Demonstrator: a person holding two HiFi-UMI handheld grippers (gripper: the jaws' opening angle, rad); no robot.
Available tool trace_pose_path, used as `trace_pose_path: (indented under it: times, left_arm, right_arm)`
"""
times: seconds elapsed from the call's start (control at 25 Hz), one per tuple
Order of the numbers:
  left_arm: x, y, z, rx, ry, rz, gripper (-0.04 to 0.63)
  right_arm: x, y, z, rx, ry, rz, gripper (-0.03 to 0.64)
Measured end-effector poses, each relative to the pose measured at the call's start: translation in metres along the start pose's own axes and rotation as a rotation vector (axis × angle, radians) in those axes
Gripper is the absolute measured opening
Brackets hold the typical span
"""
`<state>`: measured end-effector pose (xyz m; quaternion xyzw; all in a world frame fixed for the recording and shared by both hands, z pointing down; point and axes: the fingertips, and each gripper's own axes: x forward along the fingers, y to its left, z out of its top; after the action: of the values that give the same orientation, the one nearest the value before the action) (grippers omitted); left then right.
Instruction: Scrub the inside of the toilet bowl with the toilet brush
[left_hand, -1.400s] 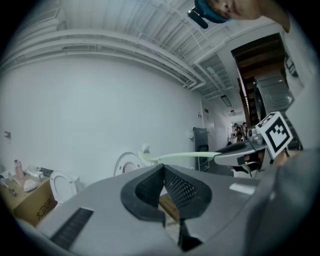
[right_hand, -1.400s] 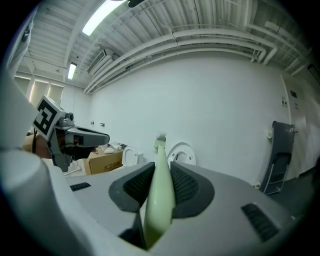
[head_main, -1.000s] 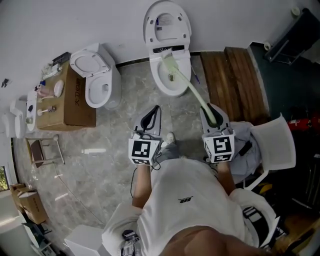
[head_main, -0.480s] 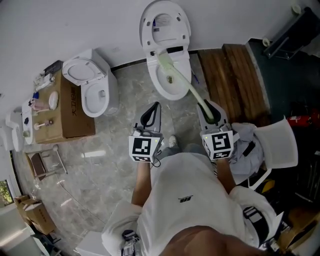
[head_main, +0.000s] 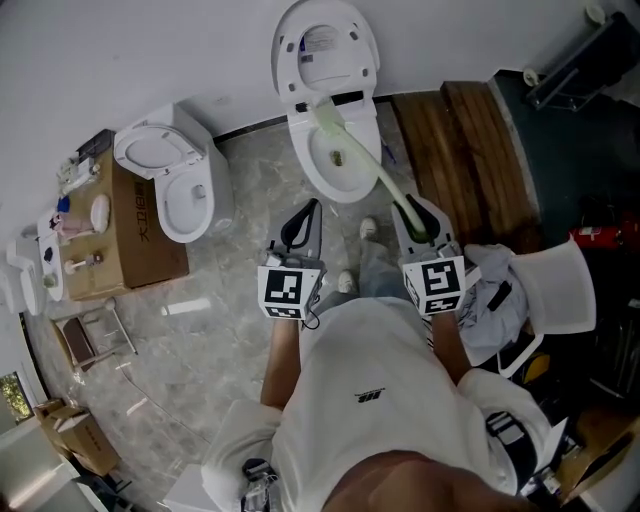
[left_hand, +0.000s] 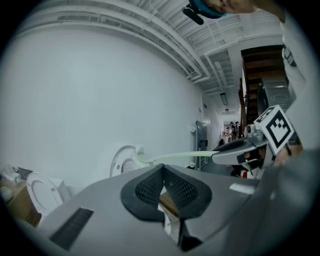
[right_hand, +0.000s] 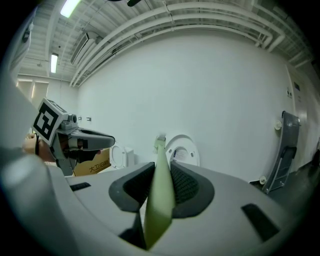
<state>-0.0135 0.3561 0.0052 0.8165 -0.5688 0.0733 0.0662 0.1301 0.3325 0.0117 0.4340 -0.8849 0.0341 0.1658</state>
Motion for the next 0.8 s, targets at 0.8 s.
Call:
trace_pose_path:
  times: [0.8]
  left_arm:
    - [0.152, 0.069, -0.042, -0.051, 0.109, 0.030, 0.011]
  right_arm:
    - [0.159, -0.071, -0.039, 0.044, 0.156, 0.120, 0.089]
